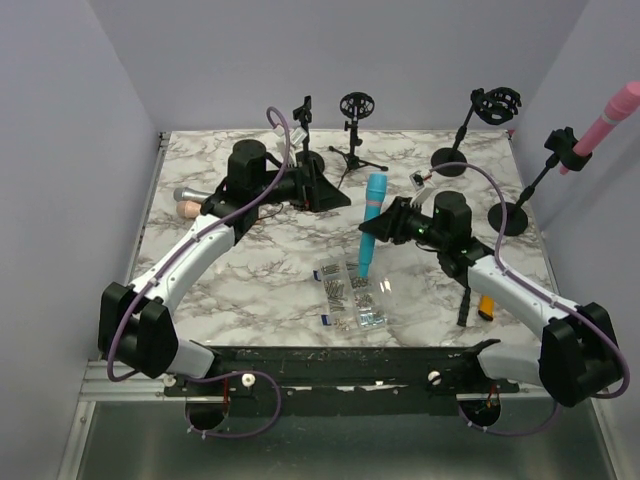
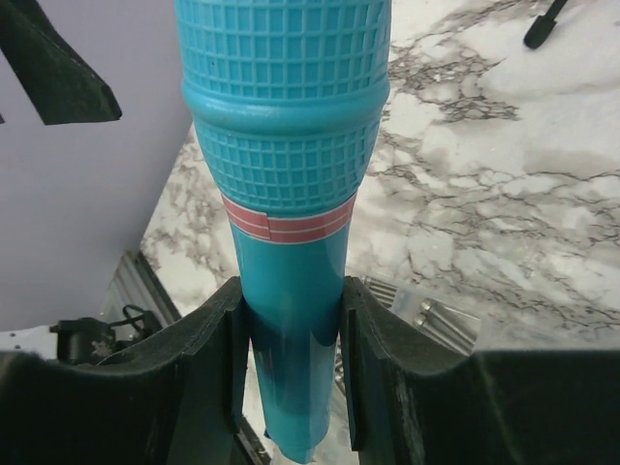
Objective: Remove the microphone from the stand
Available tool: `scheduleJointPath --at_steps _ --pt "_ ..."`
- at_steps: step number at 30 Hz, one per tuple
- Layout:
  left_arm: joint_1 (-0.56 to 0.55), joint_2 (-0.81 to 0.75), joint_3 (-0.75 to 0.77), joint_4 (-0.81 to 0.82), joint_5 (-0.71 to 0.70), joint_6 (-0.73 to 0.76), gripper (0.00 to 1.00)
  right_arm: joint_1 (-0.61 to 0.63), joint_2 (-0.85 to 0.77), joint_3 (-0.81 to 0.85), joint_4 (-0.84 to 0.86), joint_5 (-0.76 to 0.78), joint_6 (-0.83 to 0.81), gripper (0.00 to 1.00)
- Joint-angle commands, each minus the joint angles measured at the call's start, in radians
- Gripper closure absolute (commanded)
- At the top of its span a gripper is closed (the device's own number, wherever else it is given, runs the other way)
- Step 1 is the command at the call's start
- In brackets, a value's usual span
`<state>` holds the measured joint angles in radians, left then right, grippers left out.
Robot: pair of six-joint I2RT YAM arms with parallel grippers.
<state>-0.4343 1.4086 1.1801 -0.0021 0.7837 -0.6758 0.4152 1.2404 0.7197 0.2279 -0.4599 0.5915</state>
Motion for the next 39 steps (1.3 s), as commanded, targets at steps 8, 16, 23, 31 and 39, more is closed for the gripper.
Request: scheduleJointPath --at_steps 8,16,23,31,39 --pt "-0.032 -0.2 -0.335 0.276 -0.089 -0.202 0.09 0.01 -0.082 -0.083 0.272 -0.204 0.172 0.93" --pt "-0.057 -0.323 -0.383 0.194 -0.164 -0.242 0.08 0.082 -0.076 -0.121 0.326 -0.226 0.183 0.93" --pt "-0.083 -0.267 -0.314 0.168 -0.185 -0.27 0.14 0.155 -0.077 -0.142 0.383 -0.21 0.211 0.93" --pt "-0.141 -0.199 -0.257 0.155 -0.248 -0.267 0.17 0.202 -0.092 -0.146 0.381 -0.188 0.209 0.93" --pt "-0.172 -0.157 -0.236 0.146 -0.28 -0.272 0.29 0.215 -0.097 -0.154 0.387 -0.185 0.214 0.93"
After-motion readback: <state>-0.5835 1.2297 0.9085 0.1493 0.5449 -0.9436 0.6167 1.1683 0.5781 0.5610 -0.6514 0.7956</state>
